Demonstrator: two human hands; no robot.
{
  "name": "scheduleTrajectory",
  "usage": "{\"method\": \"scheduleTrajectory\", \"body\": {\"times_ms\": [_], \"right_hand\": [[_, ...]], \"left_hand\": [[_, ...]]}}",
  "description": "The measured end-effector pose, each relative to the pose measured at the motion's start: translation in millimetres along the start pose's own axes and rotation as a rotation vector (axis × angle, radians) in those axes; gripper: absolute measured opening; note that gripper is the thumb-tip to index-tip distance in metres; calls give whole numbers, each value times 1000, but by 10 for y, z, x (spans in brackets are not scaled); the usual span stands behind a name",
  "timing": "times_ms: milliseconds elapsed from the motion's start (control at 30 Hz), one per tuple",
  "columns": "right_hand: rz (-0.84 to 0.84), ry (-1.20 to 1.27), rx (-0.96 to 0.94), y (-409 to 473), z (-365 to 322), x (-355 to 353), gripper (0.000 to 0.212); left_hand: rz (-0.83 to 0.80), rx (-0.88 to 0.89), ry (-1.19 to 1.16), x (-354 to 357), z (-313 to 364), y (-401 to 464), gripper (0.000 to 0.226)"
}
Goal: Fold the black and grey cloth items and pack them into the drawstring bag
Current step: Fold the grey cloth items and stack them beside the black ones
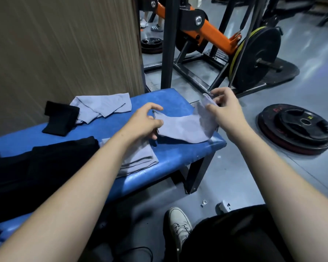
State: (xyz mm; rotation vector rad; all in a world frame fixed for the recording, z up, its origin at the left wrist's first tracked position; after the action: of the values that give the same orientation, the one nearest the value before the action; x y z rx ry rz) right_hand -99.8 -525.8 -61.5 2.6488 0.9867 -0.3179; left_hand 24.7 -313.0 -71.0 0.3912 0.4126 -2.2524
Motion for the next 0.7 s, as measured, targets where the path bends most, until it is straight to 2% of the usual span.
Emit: {"method": "scheduleTrajectory", "body": {"times_ms": [133, 300, 400, 533, 633, 700], "right_hand": [[-122, -31, -114, -194, -261, 395, 29], [-397, -184, -188, -392, -316, 898, 31], [-502, -170, -145, -456, -354, 963, 27], [-458, 109, 42, -415, -352, 831, 17], [-272, 6, 46, -280, -213, 700, 15], [-272, -5, 126, -251, -108, 644, 25]], "left_hand": [[-26, -35, -61, 70, -45, -51, 27], [-48, -91, -258, 145, -58, -62, 18], [-37, -111, -293, 142, -84, -75, 37], [55, -101, -260, 104, -122, -90, 26], [97, -59, -303, 30, -51, -132, 20], [112, -37, -342, -73, -14, -174, 23]]}}
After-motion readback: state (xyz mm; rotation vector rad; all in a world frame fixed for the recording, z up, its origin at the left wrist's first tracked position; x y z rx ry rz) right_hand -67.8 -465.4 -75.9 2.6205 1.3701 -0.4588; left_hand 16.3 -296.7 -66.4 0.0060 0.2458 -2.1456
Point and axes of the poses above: each hand's wrist, its own y-axis towards the middle knuckle, its own x-axis out of the palm, z = x × y, the point moved 5 cm from there along y, towards the middle knuckle
